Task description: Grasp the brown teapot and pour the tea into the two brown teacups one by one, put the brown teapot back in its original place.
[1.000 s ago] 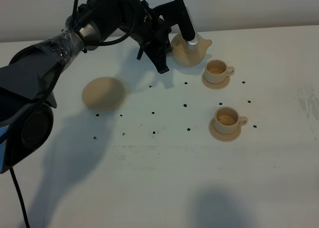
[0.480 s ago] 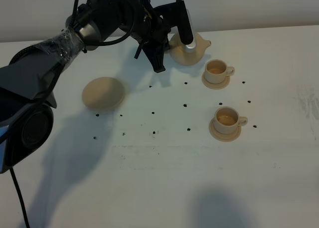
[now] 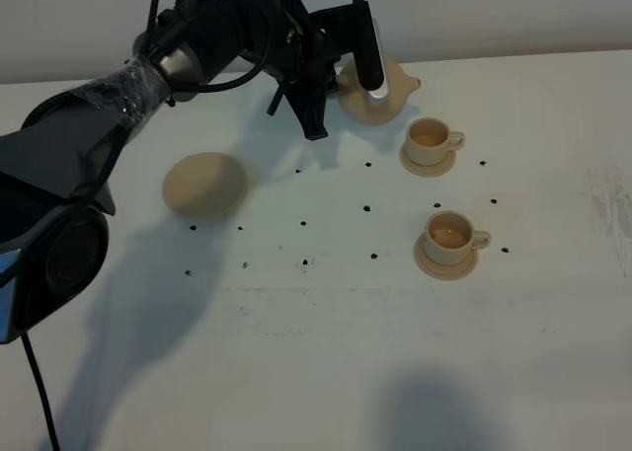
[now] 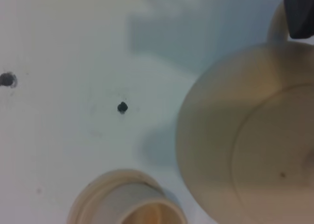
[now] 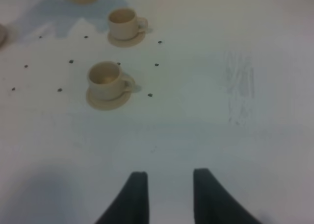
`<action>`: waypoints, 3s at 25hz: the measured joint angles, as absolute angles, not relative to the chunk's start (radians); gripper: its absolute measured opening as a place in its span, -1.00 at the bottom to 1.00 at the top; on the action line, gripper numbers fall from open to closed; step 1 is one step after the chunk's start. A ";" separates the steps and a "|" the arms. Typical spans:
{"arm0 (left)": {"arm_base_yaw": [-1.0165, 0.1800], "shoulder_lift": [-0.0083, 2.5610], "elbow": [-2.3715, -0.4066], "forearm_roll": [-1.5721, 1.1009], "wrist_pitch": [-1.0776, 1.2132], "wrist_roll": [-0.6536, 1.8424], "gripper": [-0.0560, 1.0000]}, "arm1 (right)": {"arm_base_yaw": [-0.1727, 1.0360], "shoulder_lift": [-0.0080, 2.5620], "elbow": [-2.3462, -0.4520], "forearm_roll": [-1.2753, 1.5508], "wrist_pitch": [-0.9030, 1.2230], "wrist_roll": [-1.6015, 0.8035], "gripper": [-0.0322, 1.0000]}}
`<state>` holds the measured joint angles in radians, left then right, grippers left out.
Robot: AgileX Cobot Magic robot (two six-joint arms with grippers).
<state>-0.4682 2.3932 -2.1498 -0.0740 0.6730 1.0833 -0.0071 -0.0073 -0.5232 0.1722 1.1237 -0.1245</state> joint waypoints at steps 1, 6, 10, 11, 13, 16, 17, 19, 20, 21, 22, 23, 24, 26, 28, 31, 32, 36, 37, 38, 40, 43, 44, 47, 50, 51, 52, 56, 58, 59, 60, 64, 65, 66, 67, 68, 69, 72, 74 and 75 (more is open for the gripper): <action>-0.472 2.398 -2.150 -0.074 0.668 1.083 -0.72 | -0.007 -0.007 -0.523 0.172 1.124 -0.124 -0.51; -0.484 2.410 -2.150 -0.074 0.638 1.087 -0.72 | -0.007 -0.007 -0.523 0.172 1.124 -0.124 -0.51; -0.488 2.410 -2.150 -0.074 0.607 1.088 -0.72 | -0.007 -0.007 -0.523 0.172 1.124 -0.124 -0.51; -0.488 2.410 -2.150 -0.074 0.602 1.091 -0.72 | -0.007 -0.007 -0.523 0.172 1.124 -0.124 -0.51; -0.488 2.410 -2.150 -0.074 0.598 1.105 -0.72 | -0.007 -0.007 -0.523 0.172 1.124 -0.124 -0.51; -0.488 2.411 -2.150 -0.074 0.598 1.127 -0.72 | -0.007 -0.007 -0.523 0.172 1.124 -0.124 -0.51; -0.488 2.411 -2.150 -0.074 0.599 1.130 -0.72 | -0.007 -0.007 -0.523 0.172 1.124 -0.124 -0.51; -0.488 2.411 -2.150 -0.074 0.599 1.140 -0.72 | -0.007 -0.007 -0.523 0.172 1.124 -0.124 -0.51; -0.488 2.411 -2.150 -0.074 0.599 1.148 -0.72 | -0.007 -0.007 -0.523 0.172 1.124 -0.124 -0.51; -0.488 2.411 -2.150 -0.073 0.599 1.159 -0.72 | -0.007 -0.007 -0.523 0.172 1.124 -0.124 -0.51; -0.488 2.411 -2.150 -0.073 0.599 1.172 -0.72 | -0.007 -0.007 -0.523 0.172 1.124 -0.124 -0.51; -0.488 2.411 -2.150 -0.072 0.600 1.180 -0.72 | -0.007 -0.007 -0.523 0.172 1.124 -0.124 -0.51; -0.488 2.411 -2.150 -0.071 0.601 1.187 -0.72 | -0.007 -0.007 -0.523 0.172 1.124 -0.124 -0.51; -0.488 2.411 -2.150 -0.071 0.602 1.204 -0.72 | -0.007 -0.007 -0.523 0.172 1.124 -0.124 -0.51; -0.488 2.411 -2.150 -0.071 0.602 1.216 -0.72 | -0.007 -0.007 -0.523 0.172 1.124 -0.124 -0.51; -0.488 2.411 -2.150 -0.051 0.601 1.227 -0.72 | -0.007 -0.007 -0.523 0.172 1.124 -0.124 -0.51; -0.488 2.411 -2.150 -0.037 0.600 1.228 -0.72 | -0.007 -0.007 -0.523 0.172 1.124 -0.124 -0.51; -0.488 2.411 -2.150 0.015 0.599 1.232 -0.72 | -0.007 -0.007 -0.523 0.172 1.124 -0.122 -0.51; -0.488 2.411 -2.150 0.019 0.599 1.232 -0.72 | -0.007 -0.007 -0.523 0.172 1.124 -0.122 -0.51; -0.488 2.411 -2.150 0.021 0.598 1.233 -0.72 | -0.007 -0.007 -0.523 0.172 1.124 -0.122 -0.51; -0.489 2.412 -2.150 0.024 0.592 1.233 -0.72 | -0.007 -0.007 -0.523 0.172 1.124 -0.122 -0.51; -0.494 2.419 -2.150 0.028 0.576 1.233 -0.72 | -0.007 -0.007 -0.523 0.172 1.124 -0.122 -0.51; -0.497 2.421 -2.150 0.032 0.573 1.233 -0.72 | -0.007 -0.007 -0.523 0.172 1.124 -0.122 -0.51; -0.507 2.423 -2.150 0.052 0.566 1.233 -0.72 | -0.007 -0.007 -0.523 0.172 1.124 -0.122 -0.51; -0.511 2.425 -2.150 0.073 0.546 1.233 -0.72 | -0.007 -0.007 -0.523 0.172 1.124 -0.122 -0.51; -0.511 2.427 -2.150 0.081 0.540 1.233 -0.72 | -0.007 -0.007 -0.523 0.172 1.124 -0.122 -0.51; -0.513 2.429 -2.150 0.087 0.536 1.233 -0.72 | -0.007 -0.007 -0.523 0.172 1.124 -0.122 -0.51; -0.517 2.440 -2.150 0.102 0.524 1.233 -0.72 | -0.007 -0.007 -0.523 0.172 1.124 -0.122 -0.51; -0.519 2.440 -2.150 0.109 0.521 1.233 -0.72 | -0.007 -0.007 -0.523 0.172 1.124 -0.122 -0.51; -0.518 2.440 -2.150 0.111 0.516 1.233 -0.72 | -0.007 -0.007 -0.523 0.172 1.124 -0.122 -0.51; -0.519 2.440 -2.150 0.117 0.513 1.233 -0.72 | -0.007 -0.007 -0.523 0.172 1.124 -0.122 -0.51; -0.521 2.440 -2.150 0.141 0.500 1.233 -0.72 | -0.007 -0.007 -0.523 0.172 1.124 -0.122 -0.51; -0.522 2.440 -2.150 0.143 0.497 1.233 -0.72 | -0.007 -0.007 -0.523 0.172 1.124 -0.122 -0.51; -0.523 2.440 -2.150 0.145 0.493 1.233 -0.72 | -0.007 -0.007 -0.523 0.172 1.124 -0.122 -0.51; -0.525 2.440 -2.150 0.146 0.491 1.233 -0.72 | -0.007 -0.007 -0.523 0.172 1.124 -0.122 -0.51; -0.528 2.440 -2.150 0.146 0.488 1.233 -0.72 | -0.007 -0.007 -0.523 0.172 1.124 -0.122 -0.51; -0.531 2.440 -2.150 0.147 0.487 1.233 -0.72 | -0.007 -0.007 -0.523 0.172 1.124 -0.122 -0.51; -0.538 2.440 -2.150 0.148 0.478 1.233 -0.72 | -0.007 -0.007 -0.523 0.172 1.124 -0.122 -0.51; -0.540 2.440 -2.150 0.153 0.475 1.233 -0.72 | -0.007 -0.007 -0.523 0.172 1.124 -0.122 -0.51; -0.543 2.440 -2.150 0.160 0.474 1.234 -0.72 | -0.007 -0.007 -0.523 0.172 1.124 -0.122 -0.51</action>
<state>-0.5429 2.4399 -2.1498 0.1596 0.4738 1.2338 -0.0071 -0.0073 -0.5232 0.1722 1.1237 -0.1221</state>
